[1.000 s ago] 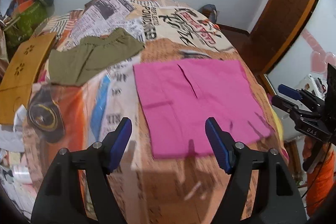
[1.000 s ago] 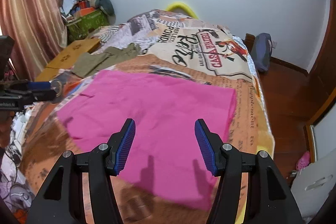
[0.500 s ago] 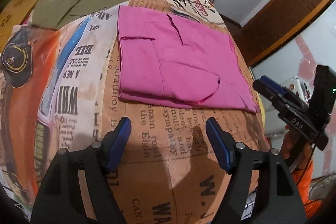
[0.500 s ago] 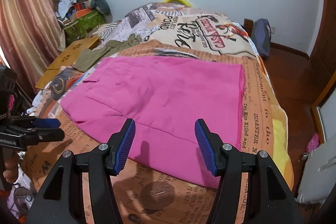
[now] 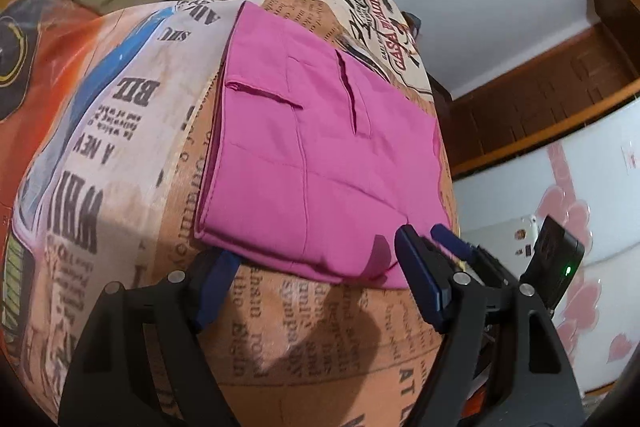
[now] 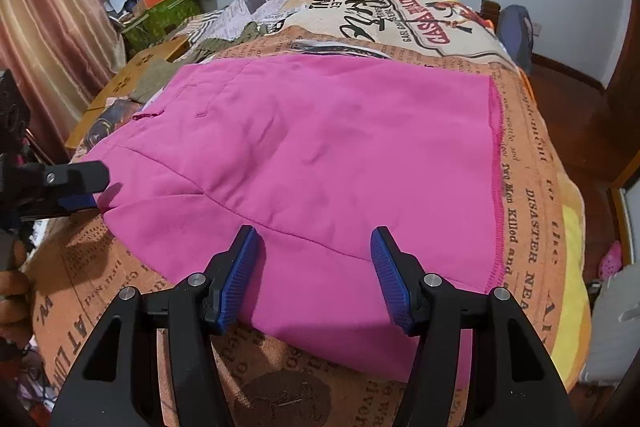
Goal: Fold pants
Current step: 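Grasp the pink pants edge with the left gripper and lift it upward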
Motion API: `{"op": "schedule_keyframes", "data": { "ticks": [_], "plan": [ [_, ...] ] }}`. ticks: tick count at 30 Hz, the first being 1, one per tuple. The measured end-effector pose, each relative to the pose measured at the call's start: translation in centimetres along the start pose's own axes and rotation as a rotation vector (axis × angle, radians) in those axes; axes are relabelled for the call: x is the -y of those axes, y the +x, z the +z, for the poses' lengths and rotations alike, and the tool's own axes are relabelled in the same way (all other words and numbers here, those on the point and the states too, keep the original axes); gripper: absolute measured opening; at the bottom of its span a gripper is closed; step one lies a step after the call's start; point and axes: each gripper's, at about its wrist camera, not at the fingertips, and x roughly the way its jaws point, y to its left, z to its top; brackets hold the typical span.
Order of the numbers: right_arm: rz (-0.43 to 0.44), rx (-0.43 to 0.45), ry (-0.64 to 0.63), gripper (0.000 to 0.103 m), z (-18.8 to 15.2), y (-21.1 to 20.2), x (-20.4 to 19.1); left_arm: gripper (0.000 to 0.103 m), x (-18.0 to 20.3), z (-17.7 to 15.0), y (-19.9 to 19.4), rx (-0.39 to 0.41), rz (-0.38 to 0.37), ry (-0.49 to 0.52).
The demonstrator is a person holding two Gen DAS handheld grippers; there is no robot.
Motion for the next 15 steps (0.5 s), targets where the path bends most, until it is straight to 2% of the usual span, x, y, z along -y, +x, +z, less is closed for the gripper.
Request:
{"op": "schedule_keyframes", "data": {
  "ticks": [7, 9, 12, 14, 15],
  "plan": [
    [0.02, -0.002, 0.008, 0.055, -0.2, -0.1, 0.2, 0.076, 0.7, 2.1, 0.9, -0.007, 0.049, -0.016],
    [0.02, -0.003, 0.009, 0.055, -0.2, -0.1, 0.1, 0.072, 1.0, 2.6, 1.2, 0.001, 0.077, -0.007],
    [0.019, -0.005, 0.009, 0.055, -0.2, -0.1, 0.2, 0.054, 1.3, 3.1, 1.5, 0.011, 0.128, 0.026],
    [0.014, -0.008, 0.005, 0.055, -0.2, -0.1, 0.1, 0.03, 1.6, 3.1, 1.6, 0.002, 0.146, 0.068],
    [0.011, -0.009, 0.004, 0.055, -0.1, -0.1, 0.0, 0.03, 1.6, 3.0, 1.6, -0.001, 0.145, 0.081]
  ]
}}
